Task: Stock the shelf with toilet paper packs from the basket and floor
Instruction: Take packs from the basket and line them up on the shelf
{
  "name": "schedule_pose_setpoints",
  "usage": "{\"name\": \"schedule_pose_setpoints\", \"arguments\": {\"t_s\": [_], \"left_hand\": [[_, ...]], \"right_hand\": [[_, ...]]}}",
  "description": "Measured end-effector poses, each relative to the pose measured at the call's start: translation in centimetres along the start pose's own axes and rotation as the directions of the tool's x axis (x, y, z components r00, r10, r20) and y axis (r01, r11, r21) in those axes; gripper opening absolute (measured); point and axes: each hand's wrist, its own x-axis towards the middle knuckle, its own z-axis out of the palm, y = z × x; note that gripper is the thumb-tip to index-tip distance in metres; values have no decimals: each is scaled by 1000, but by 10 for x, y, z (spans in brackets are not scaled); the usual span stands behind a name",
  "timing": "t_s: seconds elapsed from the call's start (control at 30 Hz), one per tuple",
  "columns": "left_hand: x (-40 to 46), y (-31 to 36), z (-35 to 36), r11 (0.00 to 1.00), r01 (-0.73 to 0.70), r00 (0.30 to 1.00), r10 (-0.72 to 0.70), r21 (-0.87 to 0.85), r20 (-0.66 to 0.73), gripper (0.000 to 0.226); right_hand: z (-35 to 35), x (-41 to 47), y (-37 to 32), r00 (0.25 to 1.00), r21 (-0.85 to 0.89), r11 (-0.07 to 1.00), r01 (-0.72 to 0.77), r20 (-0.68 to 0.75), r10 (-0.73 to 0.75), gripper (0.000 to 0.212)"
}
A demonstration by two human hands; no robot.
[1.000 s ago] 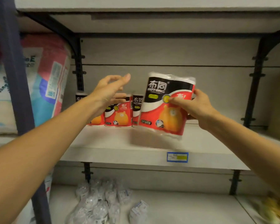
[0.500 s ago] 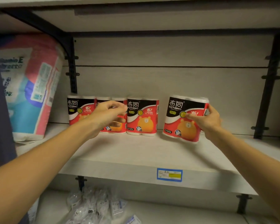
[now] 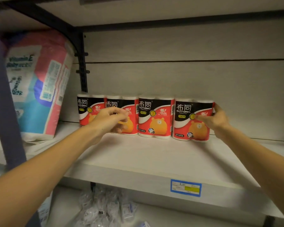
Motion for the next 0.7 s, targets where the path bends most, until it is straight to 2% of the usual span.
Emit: {"name": "schedule_pose_setpoints", "arguments": {"t_s": [0.1, 0.2, 0.3, 0.37, 0.47, 0.57, 0.7], "left_hand": [[-4, -5, -1, 1000, 16, 1000, -16, 15, -9, 10], [-11, -5, -3, 1000, 14, 1000, -14, 28, -1, 13], [-18, -1, -7, 1000, -20, 1000, 20, 12, -12, 11], [-24, 2, -12, 999, -49, 999, 49, 4, -23, 8], [-36, 8, -20, 995, -94, 995, 93, -19, -40, 5], [-52, 11, -31, 989, -136, 989, 133, -61, -60, 7], [-70, 6, -55, 983, -162, 986, 158, -85, -57, 9]], "right_hand": [[6, 2, 2, 999, -82, 996, -24, -30, 21, 85], [16, -2, -3, 995, -207, 976, -67, -81, 51, 82], [30, -22, -18, 978, -388, 919, -73, -206, -9, 79], [40, -38, -29, 962, -459, 888, -18, -251, -111, 77], [55, -62, -46, 943, -512, 850, 120, -209, -260, 62], [71, -90, -67, 927, -503, 833, 229, -149, -344, 44], [95, -135, -91, 898, -491, 811, 318, -118, -423, 36]]}}
